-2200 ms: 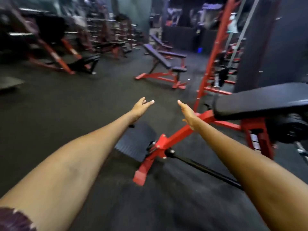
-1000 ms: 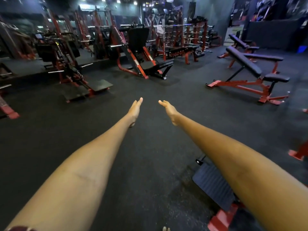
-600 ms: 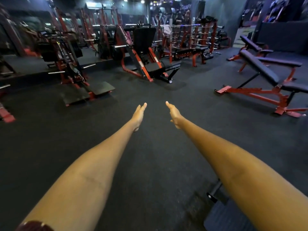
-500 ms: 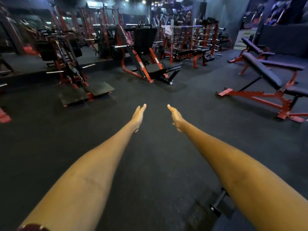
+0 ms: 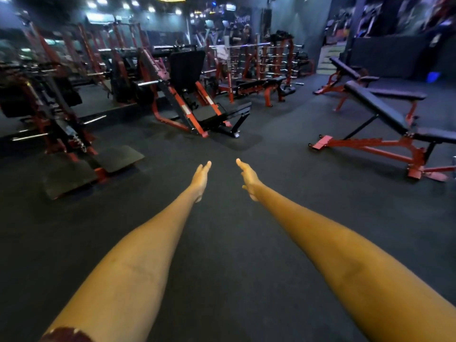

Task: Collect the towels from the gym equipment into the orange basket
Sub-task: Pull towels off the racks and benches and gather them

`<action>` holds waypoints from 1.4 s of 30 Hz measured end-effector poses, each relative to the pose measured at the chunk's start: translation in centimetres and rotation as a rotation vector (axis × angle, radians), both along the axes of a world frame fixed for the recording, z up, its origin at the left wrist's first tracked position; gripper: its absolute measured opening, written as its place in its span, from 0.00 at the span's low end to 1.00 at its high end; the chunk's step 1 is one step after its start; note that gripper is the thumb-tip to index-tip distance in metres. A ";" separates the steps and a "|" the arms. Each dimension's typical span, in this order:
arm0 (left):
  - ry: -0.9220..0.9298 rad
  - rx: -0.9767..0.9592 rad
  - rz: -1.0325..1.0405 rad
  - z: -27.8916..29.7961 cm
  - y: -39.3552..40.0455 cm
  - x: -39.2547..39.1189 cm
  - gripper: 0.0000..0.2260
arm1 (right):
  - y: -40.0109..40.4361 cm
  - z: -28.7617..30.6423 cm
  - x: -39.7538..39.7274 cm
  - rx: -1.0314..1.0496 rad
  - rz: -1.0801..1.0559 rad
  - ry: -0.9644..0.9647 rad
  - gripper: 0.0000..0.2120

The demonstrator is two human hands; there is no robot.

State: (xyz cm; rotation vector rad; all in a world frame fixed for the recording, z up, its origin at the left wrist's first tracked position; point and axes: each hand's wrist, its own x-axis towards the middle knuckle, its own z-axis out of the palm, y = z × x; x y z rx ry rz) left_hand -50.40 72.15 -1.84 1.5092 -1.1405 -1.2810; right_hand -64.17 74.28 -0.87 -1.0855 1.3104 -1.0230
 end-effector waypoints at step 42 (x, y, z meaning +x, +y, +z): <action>0.094 -0.038 -0.254 -0.4 -103.8 -14.9 0.11 | -101.2 -1.2 -12.3 0.014 -0.178 0.027 0.28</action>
